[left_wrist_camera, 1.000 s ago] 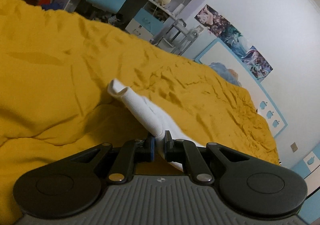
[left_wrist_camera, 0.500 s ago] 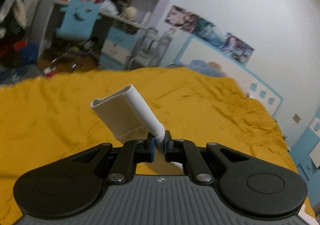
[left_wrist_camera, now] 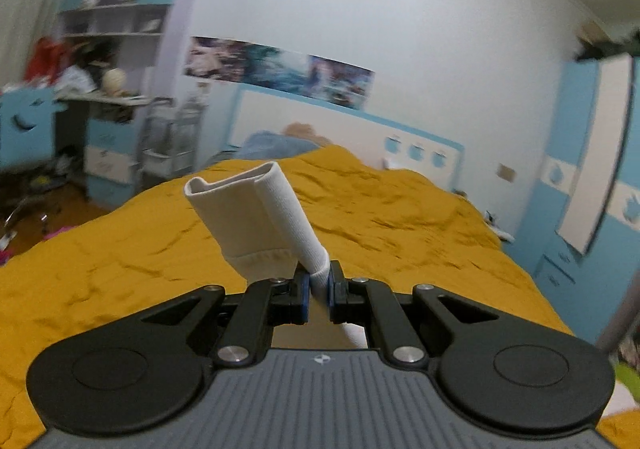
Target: Fold small clothes
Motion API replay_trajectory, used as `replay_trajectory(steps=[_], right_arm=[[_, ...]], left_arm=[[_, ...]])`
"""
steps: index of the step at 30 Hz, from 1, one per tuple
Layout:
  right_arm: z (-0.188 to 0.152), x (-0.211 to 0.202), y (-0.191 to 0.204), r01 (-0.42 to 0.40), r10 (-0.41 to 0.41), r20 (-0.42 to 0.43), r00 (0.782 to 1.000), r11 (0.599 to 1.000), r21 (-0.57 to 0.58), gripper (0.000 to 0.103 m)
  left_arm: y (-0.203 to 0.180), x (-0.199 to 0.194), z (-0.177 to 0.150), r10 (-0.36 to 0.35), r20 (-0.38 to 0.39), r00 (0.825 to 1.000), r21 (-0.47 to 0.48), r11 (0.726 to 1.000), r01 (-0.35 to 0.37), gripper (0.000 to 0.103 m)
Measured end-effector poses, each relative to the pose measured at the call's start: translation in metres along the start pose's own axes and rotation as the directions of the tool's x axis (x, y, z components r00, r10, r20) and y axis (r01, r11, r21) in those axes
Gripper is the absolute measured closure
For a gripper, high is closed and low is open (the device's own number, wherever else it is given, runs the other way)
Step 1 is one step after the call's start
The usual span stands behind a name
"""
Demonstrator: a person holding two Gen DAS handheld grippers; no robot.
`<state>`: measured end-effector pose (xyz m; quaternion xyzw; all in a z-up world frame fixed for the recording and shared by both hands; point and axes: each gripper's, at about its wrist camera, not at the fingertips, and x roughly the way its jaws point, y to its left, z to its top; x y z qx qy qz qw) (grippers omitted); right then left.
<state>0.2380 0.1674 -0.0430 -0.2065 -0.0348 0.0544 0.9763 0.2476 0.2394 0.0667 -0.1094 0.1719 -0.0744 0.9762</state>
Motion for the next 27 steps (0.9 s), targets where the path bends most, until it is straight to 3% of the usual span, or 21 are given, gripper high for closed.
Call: replay_trajectory(steps=[5, 9, 16, 17, 18, 19, 20, 21, 22, 23, 25, 27], right_arm=[[-0.019, -0.001, -0.055, 0.075, -0.065, -0.07, 0.995, 0.984, 0.159, 0.103], [-0.045, -0.01, -0.094, 0.147, -0.117, -0.133, 0.984, 0.958, 0.247, 0.103], [-0.092, -0.02, -0.146, 0.267, -0.183, -0.253, 0.95, 0.898, 0.351, 0.103], [-0.101, -0.022, -0.152, 0.283, -0.194, -0.265, 0.945, 0.89, 0.357, 0.103], [-0.109, -0.022, -0.15, 0.294, -0.198, -0.28, 0.939, 0.886, 0.36, 0.101], [-0.117, -0.018, -0.154, 0.295, -0.188, -0.302, 0.934, 0.884, 0.361, 0.098], [-0.129, -0.025, -0.159, 0.288, -0.161, -0.342, 0.926, 0.886, 0.363, 0.07], [-0.14, -0.025, -0.161, 0.272, -0.119, -0.386, 0.915, 0.888, 0.371, 0.036], [-0.15, -0.025, -0.166, 0.271, -0.079, -0.438, 0.896, 0.877, 0.397, 0.028], [-0.161, -0.026, -0.174, 0.285, -0.045, -0.479, 0.876, 0.852, 0.44, 0.027], [-0.18, -0.034, -0.196, 0.354, -0.007, -0.549, 0.836, 0.772, 0.528, 0.029], [-0.193, -0.041, -0.214, 0.394, 0.0, -0.583, 0.812, 0.738, 0.548, 0.03]], left_arm=[[-0.063, 0.012, -0.008, -0.073, -0.057, 0.996, 0.123, 0.989, 0.079, 0.094], [-0.118, 0.03, -0.023, -0.157, -0.122, 0.98, 0.237, 0.954, 0.183, 0.094], [-0.184, 0.06, -0.055, -0.232, -0.237, 0.943, 0.271, 0.917, 0.293, 0.093], [-0.194, 0.064, -0.06, -0.23, -0.246, 0.942, 0.284, 0.912, 0.297, 0.09], [-0.201, 0.07, -0.069, -0.21, -0.257, 0.943, 0.308, 0.907, 0.286, 0.077], [-0.21, 0.074, -0.072, -0.193, -0.279, 0.941, 0.325, 0.903, 0.282, 0.067], [-0.215, 0.078, -0.081, -0.183, -0.332, 0.925, 0.335, 0.894, 0.298, 0.037], [-0.216, 0.083, -0.091, -0.198, -0.401, 0.894, 0.334, 0.878, 0.344, 0.025], [-0.218, 0.081, -0.102, -0.232, -0.433, 0.871, 0.33, 0.859, 0.392, 0.027], [-0.213, 0.075, -0.113, -0.289, -0.438, 0.851, 0.331, 0.828, 0.452, 0.034], [-0.201, 0.063, -0.13, -0.334, -0.41, 0.849, 0.349, 0.803, 0.484, 0.035], [-0.183, 0.06, -0.141, -0.315, -0.407, 0.858, 0.322, 0.829, 0.457, 0.035]])
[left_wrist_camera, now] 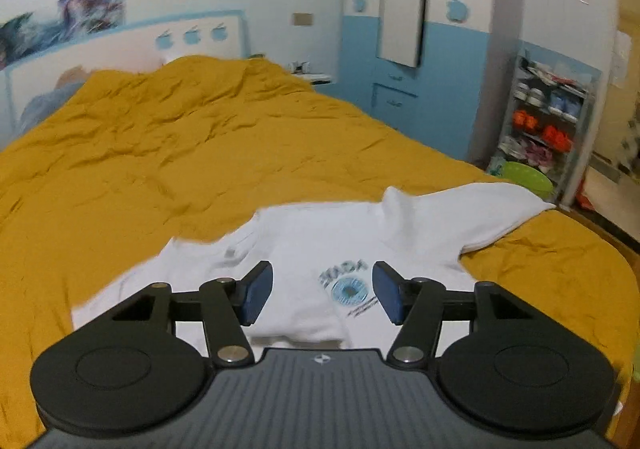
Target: Fold small clothes
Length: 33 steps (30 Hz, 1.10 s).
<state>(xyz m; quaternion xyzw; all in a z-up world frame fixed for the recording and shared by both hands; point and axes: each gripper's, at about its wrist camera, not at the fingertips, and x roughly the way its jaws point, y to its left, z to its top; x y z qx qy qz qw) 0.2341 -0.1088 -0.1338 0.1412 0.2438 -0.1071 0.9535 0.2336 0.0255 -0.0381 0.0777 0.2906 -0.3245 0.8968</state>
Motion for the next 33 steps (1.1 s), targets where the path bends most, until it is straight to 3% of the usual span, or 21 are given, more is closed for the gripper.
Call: replay_trajectory(steps=[2, 5, 8, 11, 15, 18, 25, 28, 31, 33], right_arm=[[0.007, -0.001, -0.011, 0.029, -0.029, -0.014, 0.999, 0.999, -0.018, 0.032], [0.014, -0.009, -0.031, 0.025, -0.025, -0.047, 0.999, 1.0, -0.011, 0.036], [0.015, -0.029, -0.04, 0.024, -0.028, -0.027, 0.999, 0.992, -0.128, 0.038], [0.013, -0.062, -0.053, 0.053, -0.05, 0.02, 0.999, 0.955, -0.292, 0.04], [0.017, -0.095, -0.061, 0.089, -0.081, 0.036, 0.996, 0.919, -0.384, 0.048], [0.022, -0.119, -0.06, 0.133, -0.118, 0.063, 0.991, 0.899, -0.418, 0.048], [0.026, -0.151, -0.038, 0.141, -0.11, 0.092, 0.99, 0.866, -0.48, 0.048], [0.035, -0.142, -0.029, 0.072, -0.074, 0.014, 0.997, 0.89, -0.45, 0.053], [0.049, -0.123, -0.018, 0.002, -0.036, -0.069, 0.997, 0.898, -0.441, 0.06], [0.062, -0.11, -0.016, -0.052, 0.002, -0.129, 0.992, 0.923, -0.381, 0.064]], left_arm=[[0.016, -0.004, -0.01, 0.026, -0.02, 0.999, -0.075, 0.997, -0.027, 0.035], [0.047, -0.026, -0.023, 0.1, 0.007, 0.995, -0.208, 0.973, -0.096, 0.035], [0.076, -0.059, -0.048, 0.193, 0.038, 0.98, -0.333, 0.927, -0.17, 0.035], [0.095, -0.075, -0.072, 0.257, 0.043, 0.965, -0.438, 0.873, -0.213, 0.035], [0.105, -0.059, -0.093, 0.312, -0.028, 0.95, -0.532, 0.8, -0.279, 0.038], [0.105, -0.053, -0.109, 0.322, -0.078, 0.943, -0.586, 0.751, -0.305, 0.04], [0.094, -0.054, -0.122, 0.293, -0.09, 0.952, -0.639, 0.716, -0.281, 0.04], [0.09, -0.06, -0.12, 0.295, -0.091, 0.951, -0.657, 0.7, -0.28, 0.04], [0.084, -0.055, -0.111, 0.305, -0.116, 0.945, -0.623, 0.718, -0.309, 0.04], [0.079, -0.054, -0.107, 0.322, -0.137, 0.937, -0.602, 0.723, -0.337, 0.04]])
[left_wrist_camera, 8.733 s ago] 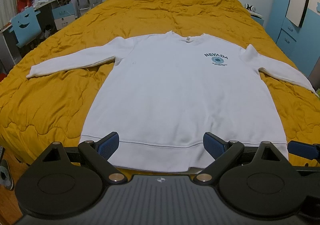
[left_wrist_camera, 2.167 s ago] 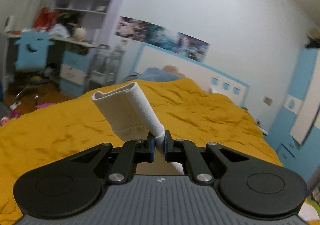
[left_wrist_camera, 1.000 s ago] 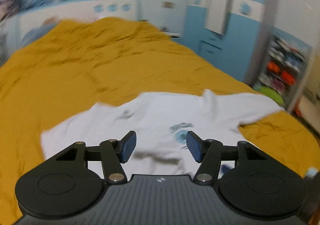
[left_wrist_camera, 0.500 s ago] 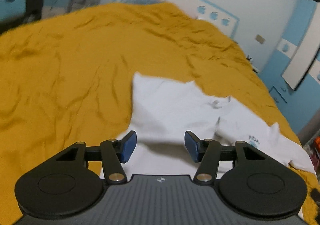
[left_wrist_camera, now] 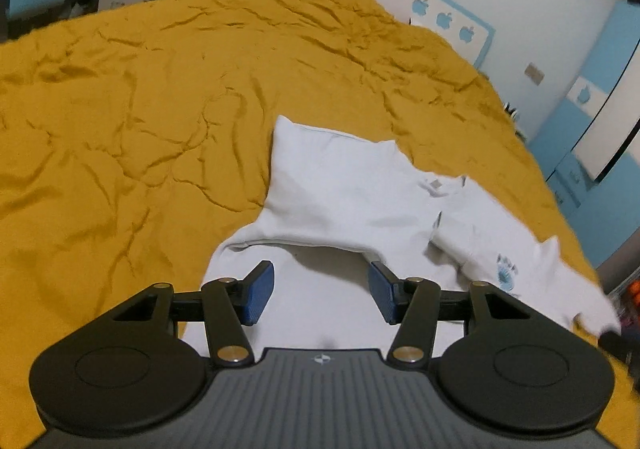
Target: Fold small clothes
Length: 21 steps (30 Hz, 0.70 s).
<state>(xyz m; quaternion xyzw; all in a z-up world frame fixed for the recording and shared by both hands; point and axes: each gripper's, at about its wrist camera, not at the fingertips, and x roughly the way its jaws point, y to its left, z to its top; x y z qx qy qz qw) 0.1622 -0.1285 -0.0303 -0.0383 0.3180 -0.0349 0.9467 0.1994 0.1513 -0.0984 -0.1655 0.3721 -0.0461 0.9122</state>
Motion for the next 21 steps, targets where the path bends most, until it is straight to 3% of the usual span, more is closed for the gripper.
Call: replay_trajectory(steps=[2, 5, 8, 9, 12, 16, 19, 21], right_arm=[[0.014, 0.013, -0.003, -0.07, 0.071, -0.018, 0.997, 0.996, 0.052, 0.064], [0.031, 0.044, 0.004, -0.121, 0.122, -0.044, 0.992, 0.992, 0.03, 0.064], [0.037, 0.086, 0.0, -0.287, 0.299, -0.088, 0.95, 0.95, 0.126, 0.061], [0.036, 0.096, -0.002, -0.297, 0.311, -0.069, 0.948, 0.941, 0.162, 0.058], [0.033, 0.123, 0.013, -0.176, 0.178, -0.078, 0.981, 0.984, 0.033, 0.058], [0.02, 0.149, 0.029, -0.059, 0.049, -0.052, 0.997, 0.973, -0.225, 0.056], [0.014, 0.164, 0.031, -0.023, 0.02, -0.012, 1.0, 0.954, -0.3, 0.049], [0.013, 0.173, 0.029, -0.047, 0.044, -0.016, 0.999, 0.948, -0.315, 0.04]], left_arm=[[-0.003, -0.005, -0.001, 0.009, 0.01, 1.0, 0.0, 1.0, -0.009, 0.04], [-0.003, -0.009, -0.006, 0.04, 0.008, 0.999, -0.009, 0.999, -0.04, 0.04], [-0.001, -0.009, -0.015, 0.062, 0.005, 0.998, 0.031, 0.998, -0.062, 0.04], [0.001, -0.009, -0.017, 0.059, 0.005, 0.998, 0.036, 0.998, -0.059, 0.04], [0.01, -0.009, -0.022, 0.026, -0.013, 1.0, 0.019, 0.999, -0.026, 0.04], [0.014, -0.017, -0.025, 0.005, -0.007, 1.0, 0.024, 1.0, -0.004, 0.04], [0.016, -0.026, -0.024, -0.015, 0.007, 1.0, 0.02, 1.0, 0.015, 0.04], [0.016, -0.032, -0.023, -0.013, 0.021, 1.0, 0.022, 1.0, 0.013, 0.04]])
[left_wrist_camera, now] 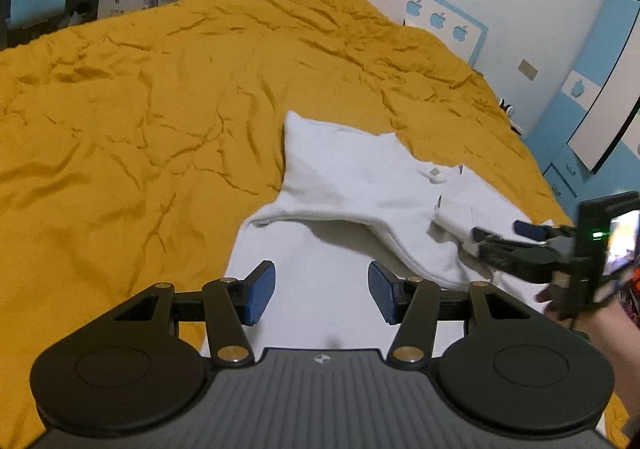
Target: Fold small clothes
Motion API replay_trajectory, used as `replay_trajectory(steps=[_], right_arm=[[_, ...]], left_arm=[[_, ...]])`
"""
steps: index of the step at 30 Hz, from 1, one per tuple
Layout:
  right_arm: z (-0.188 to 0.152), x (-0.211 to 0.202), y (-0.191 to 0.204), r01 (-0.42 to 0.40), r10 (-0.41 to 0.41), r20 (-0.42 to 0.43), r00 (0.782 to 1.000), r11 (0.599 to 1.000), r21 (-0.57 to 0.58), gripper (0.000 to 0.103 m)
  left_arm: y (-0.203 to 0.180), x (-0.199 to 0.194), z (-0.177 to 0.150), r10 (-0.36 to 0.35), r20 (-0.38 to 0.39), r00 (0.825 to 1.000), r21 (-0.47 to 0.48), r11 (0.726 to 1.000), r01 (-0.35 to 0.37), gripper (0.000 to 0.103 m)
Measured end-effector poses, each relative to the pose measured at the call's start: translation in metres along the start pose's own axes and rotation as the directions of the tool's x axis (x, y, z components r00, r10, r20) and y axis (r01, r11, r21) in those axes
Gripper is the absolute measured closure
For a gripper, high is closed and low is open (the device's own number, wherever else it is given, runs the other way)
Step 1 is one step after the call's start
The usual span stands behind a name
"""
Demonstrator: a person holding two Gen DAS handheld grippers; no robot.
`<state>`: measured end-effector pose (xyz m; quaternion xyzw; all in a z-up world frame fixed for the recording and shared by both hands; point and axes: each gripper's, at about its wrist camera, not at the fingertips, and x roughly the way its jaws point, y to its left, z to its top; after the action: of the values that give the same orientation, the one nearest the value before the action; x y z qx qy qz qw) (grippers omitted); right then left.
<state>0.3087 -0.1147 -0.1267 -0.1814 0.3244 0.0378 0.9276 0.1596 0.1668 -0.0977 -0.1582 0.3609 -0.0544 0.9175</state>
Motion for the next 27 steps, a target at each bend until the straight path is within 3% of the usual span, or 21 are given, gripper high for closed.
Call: replay_trajectory(steps=[2, 4, 5, 7, 8, 10, 13, 16, 19, 23, 25, 27], right_arm=[[0.0, 0.01, 0.004, -0.026, 0.025, -0.012, 1.0, 0.999, -0.032, 0.037], [0.001, 0.019, 0.009, -0.017, 0.016, -0.015, 1.0, 0.998, -0.058, 0.04], [0.002, 0.022, 0.01, -0.004, 0.003, -0.017, 1.0, 0.999, -0.052, 0.05], [0.003, 0.028, 0.008, 0.017, -0.017, -0.023, 1.0, 1.0, -0.006, 0.079], [0.002, 0.031, 0.005, 0.011, -0.01, -0.032, 0.999, 1.0, 0.015, 0.098], [-0.001, 0.033, -0.001, -0.009, 0.012, -0.047, 0.999, 0.998, 0.058, 0.098], [-0.008, 0.022, -0.017, -0.031, 0.028, 0.018, 0.999, 0.987, 0.159, 0.1], [-0.017, 0.011, -0.044, -0.071, 0.046, 0.084, 0.995, 0.946, 0.317, 0.1], [-0.034, 0.006, -0.078, -0.125, 0.07, 0.127, 0.989, 0.85, 0.511, 0.1], [-0.069, 0.006, -0.121, -0.178, 0.095, 0.153, 0.984, 0.634, 0.752, 0.1], [-0.086, 0.006, -0.136, -0.209, 0.104, 0.181, 0.978, 0.523, 0.826, 0.1], [-0.096, 0.005, -0.143, -0.224, 0.098, 0.202, 0.975, 0.469, 0.854, 0.1]], left_arm=[[0.001, -0.005, 0.001, 0.003, 0.005, 1.0, -0.006, 1.0, -0.003, 0.04], [0.007, -0.009, 0.003, -0.028, -0.014, 1.0, -0.066, 0.997, 0.027, 0.04], [0.011, -0.009, 0.005, -0.058, -0.022, 0.998, -0.102, 0.993, 0.056, 0.04], [0.014, -0.007, 0.008, -0.078, -0.036, 0.996, -0.139, 0.988, 0.072, 0.04], [0.012, -0.005, 0.011, -0.064, -0.039, 0.997, -0.133, 0.989, 0.058, 0.04], [0.007, 0.0, 0.014, -0.035, -0.036, 0.999, -0.101, 0.994, 0.031, 0.04], [0.0, 0.008, 0.013, -0.031, -0.04, 0.999, -0.065, 0.997, 0.029, 0.04], [-0.006, 0.017, 0.011, -0.05, -0.051, 0.997, -0.056, 0.997, 0.047, 0.04], [-0.014, 0.023, 0.007, -0.06, -0.049, 0.997, -0.044, 0.997, 0.058, 0.04], [-0.021, 0.036, 0.0, -0.118, -0.093, 0.989, -0.064, 0.992, 0.113, 0.04], [-0.027, 0.041, -0.004, -0.112, -0.102, 0.988, -0.048, 0.993, 0.107, 0.04], [-0.032, 0.045, -0.008, -0.104, -0.115, 0.988, -0.035, 0.994, 0.101, 0.04]])
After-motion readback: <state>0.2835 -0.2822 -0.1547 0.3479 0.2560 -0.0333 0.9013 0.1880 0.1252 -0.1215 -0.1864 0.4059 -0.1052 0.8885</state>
